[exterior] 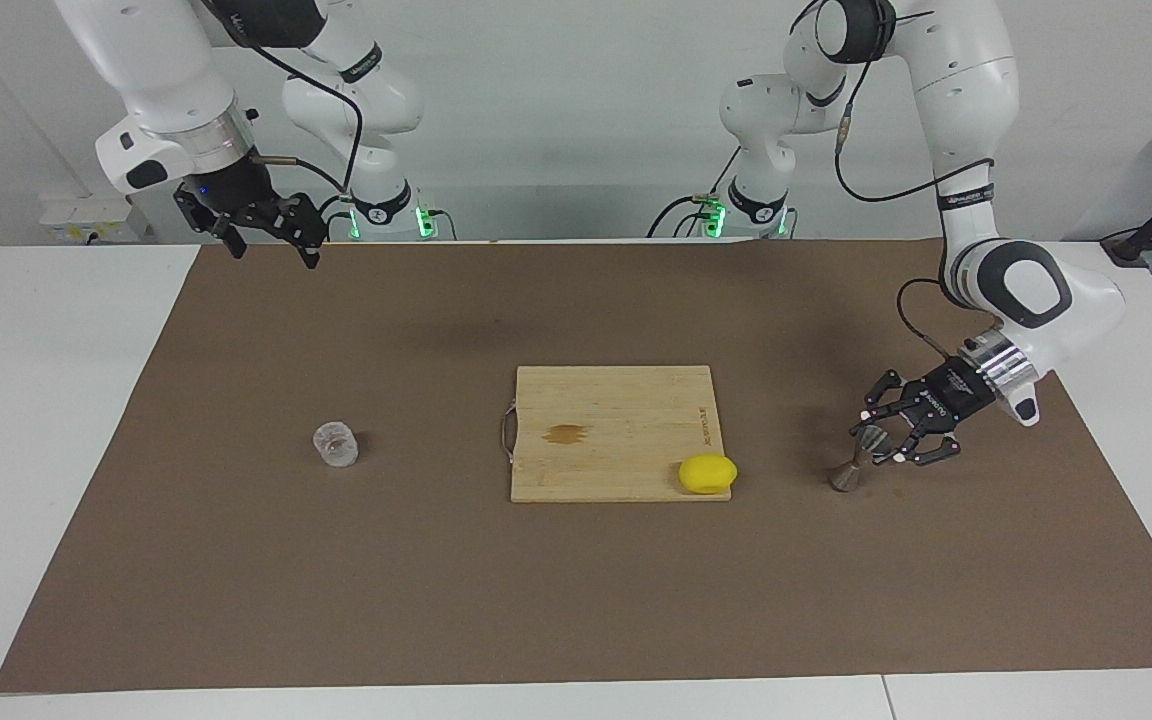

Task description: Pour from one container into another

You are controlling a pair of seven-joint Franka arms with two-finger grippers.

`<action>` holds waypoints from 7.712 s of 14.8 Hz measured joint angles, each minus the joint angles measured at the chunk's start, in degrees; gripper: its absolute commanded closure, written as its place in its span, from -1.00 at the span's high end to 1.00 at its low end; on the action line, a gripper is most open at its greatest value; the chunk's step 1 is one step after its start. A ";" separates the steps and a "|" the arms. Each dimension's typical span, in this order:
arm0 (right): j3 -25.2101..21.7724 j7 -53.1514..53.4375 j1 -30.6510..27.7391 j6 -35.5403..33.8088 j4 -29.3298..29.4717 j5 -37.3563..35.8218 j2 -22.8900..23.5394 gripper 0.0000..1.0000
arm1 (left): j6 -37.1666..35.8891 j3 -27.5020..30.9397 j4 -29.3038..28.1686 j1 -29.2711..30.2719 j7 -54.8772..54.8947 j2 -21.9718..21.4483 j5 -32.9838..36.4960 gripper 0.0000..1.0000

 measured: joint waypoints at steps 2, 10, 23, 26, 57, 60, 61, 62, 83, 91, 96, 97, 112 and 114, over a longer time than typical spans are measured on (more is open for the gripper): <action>0.00 0.00 0.00 0.00 0.00 0.00 0.00 1.00 | -1.27 -0.13 2.36 -0.35 0.00 -0.17 0.34 -1.00; 0.00 0.00 0.00 0.00 0.00 0.00 0.00 1.00 | -2.36 -0.17 4.67 -9.03 -7.22 -6.66 1.41 -1.00; 0.00 0.00 0.00 0.00 0.00 0.00 0.00 1.00 | 38.93 -1.05 1.13 -40.40 -26.49 -4.39 -8.85 -1.00; 0.00 0.00 0.00 0.00 0.00 0.00 0.00 1.00 | 39.89 -1.48 1.01 -43.06 -30.38 -2.12 -9.12 -1.00; -0.03 -0.03 -1.01 0.42 0.00 0.00 0.00 0.98 | 10.74 -0.95 3.08 -33.84 -30.74 -9.11 19.66 1.00; -0.03 1.91 -1.13 1.52 -0.09 0.00 0.02 0.98 | 10.75 -0.63 3.61 -30.35 -30.70 -11.51 34.38 1.00; -0.04 3.82 -1.17 1.77 -0.16 0.00 0.10 0.98 | 10.75 -0.57 4.19 -28.99 -30.70 -11.92 39.12 1.00; -0.05 6.22 -1.21 2.46 -0.24 0.00 0.29 0.71 | 10.76 -0.52 4.86 -27.75 -30.60 -12.21 43.85 1.00; -0.27 48.47 -13.43 22.09 -1.15 27.39 26.05 1.00 | -6.43 -5.25 7.30 -9.59 43.10 -20.79 61.59 1.00; -0.27 40.52 -17.49 22.84 -7.56 39.89 31.71 1.00 | -23.39 -12.67 11.66 -2.96 59.39 -21.79 63.82 1.00; 0.16 38.01 -16.79 26.37 -12.87 45.40 31.34 1.00 | -26.81 -17.50 14.72 1.57 61.27 -21.78 64.17 1.00; 0.25 37.32 -16.70 27.17 -13.94 46.06 31.19 1.00 | -27.08 -17.81 14.78 1.61 61.34 -21.75 64.18 1.00; 0.72 37.76 -16.57 27.92 -15.27 47.93 28.99 -1.00 | -29.72 -16.10 15.85 0.27 61.48 -21.58 64.19 1.00; 0.83 40.89 -14.67 28.27 -15.08 47.97 27.31 -1.00 | -29.71 -16.10 15.85 0.27 61.48 -21.59 64.19 1.00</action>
